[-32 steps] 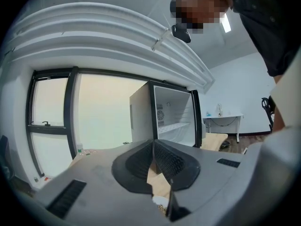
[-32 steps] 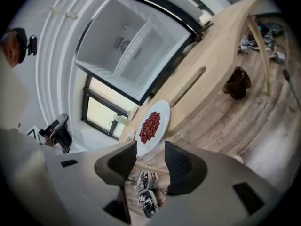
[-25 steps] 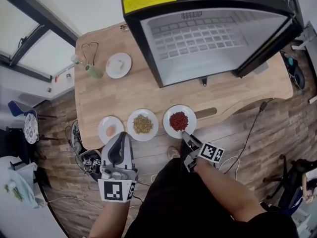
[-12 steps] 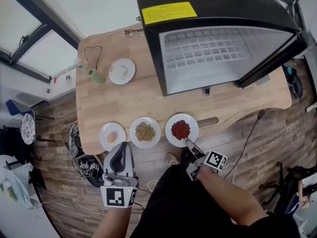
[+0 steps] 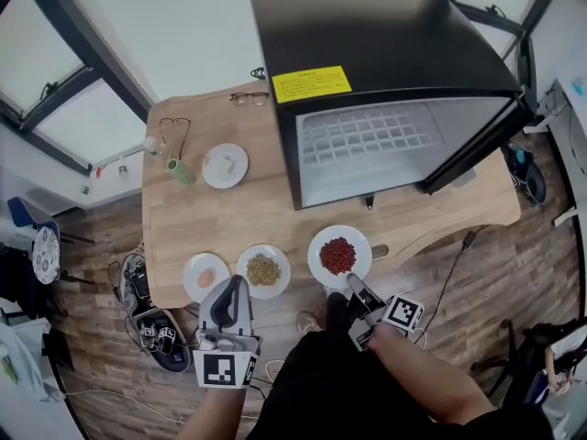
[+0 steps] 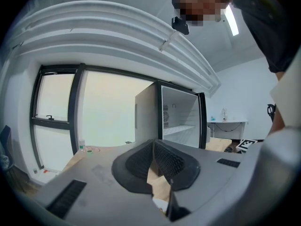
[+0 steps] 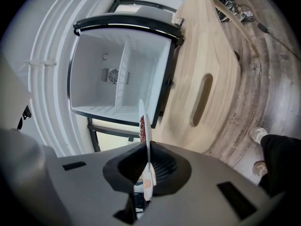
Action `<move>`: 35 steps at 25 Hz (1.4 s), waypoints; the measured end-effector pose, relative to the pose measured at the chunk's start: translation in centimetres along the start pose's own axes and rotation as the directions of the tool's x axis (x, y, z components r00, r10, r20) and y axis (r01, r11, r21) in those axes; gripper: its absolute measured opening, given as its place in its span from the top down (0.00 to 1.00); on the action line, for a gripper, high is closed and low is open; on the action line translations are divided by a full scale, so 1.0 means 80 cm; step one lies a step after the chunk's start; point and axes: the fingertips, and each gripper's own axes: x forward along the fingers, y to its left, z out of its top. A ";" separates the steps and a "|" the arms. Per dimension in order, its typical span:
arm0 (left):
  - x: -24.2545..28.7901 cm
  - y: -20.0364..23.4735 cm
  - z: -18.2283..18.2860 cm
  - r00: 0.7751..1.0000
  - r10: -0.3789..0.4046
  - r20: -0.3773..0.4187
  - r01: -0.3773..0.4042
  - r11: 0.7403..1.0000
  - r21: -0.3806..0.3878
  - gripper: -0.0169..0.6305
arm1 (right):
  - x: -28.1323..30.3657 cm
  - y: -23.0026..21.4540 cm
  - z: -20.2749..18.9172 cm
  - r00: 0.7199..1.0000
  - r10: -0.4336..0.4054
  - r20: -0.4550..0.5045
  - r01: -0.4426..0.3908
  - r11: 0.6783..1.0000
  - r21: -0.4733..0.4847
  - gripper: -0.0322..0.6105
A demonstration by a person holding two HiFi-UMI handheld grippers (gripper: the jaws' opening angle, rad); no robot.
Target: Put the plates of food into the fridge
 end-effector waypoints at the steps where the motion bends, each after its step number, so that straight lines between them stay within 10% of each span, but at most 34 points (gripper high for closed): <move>1: 0.002 -0.002 0.004 1.000 -0.002 0.003 0.002 1.000 -0.001 0.95 | -0.001 0.010 0.007 1.000 0.011 0.005 -0.011 1.000 -0.005 0.90; 35: 0.083 0.015 0.140 0.984 0.055 0.172 -0.067 0.995 0.067 0.95 | 0.065 0.180 0.177 0.989 0.141 0.042 -0.136 0.986 -0.098 0.90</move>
